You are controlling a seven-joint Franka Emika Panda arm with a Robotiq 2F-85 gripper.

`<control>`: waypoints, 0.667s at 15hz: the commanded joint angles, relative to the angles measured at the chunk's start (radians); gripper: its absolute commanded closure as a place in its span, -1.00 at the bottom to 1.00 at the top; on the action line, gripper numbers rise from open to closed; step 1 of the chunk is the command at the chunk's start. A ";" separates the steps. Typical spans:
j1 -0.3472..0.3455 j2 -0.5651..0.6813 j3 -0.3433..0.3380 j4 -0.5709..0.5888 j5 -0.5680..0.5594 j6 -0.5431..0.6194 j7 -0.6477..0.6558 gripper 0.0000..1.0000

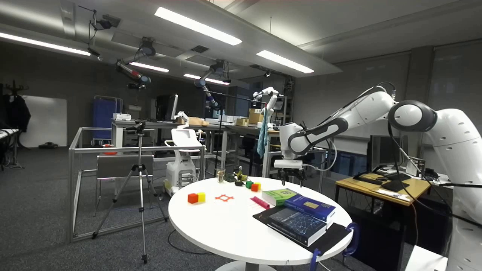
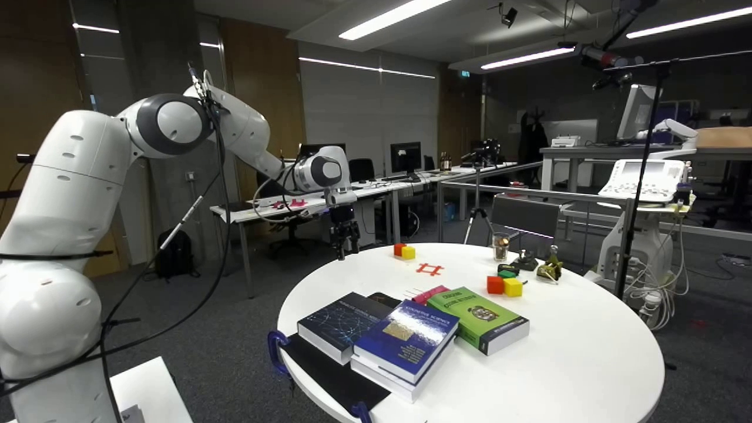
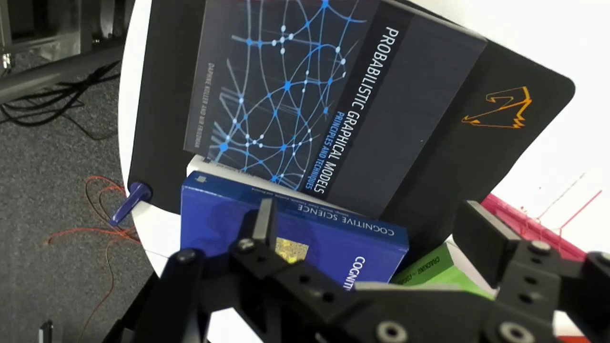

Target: Put the blue book on the white book

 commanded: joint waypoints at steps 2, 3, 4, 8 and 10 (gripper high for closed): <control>-0.036 -0.170 0.036 -0.152 -0.028 -0.002 -0.183 -1.00; -0.044 -0.194 0.041 -0.172 -0.021 0.000 -0.231 -1.00; -0.057 -0.219 0.049 -0.194 -0.006 0.006 -0.299 -1.00; -0.090 -0.296 0.058 -0.277 -0.014 0.032 -0.531 -1.00; -0.100 -0.328 0.057 -0.317 -0.033 0.052 -0.626 -1.00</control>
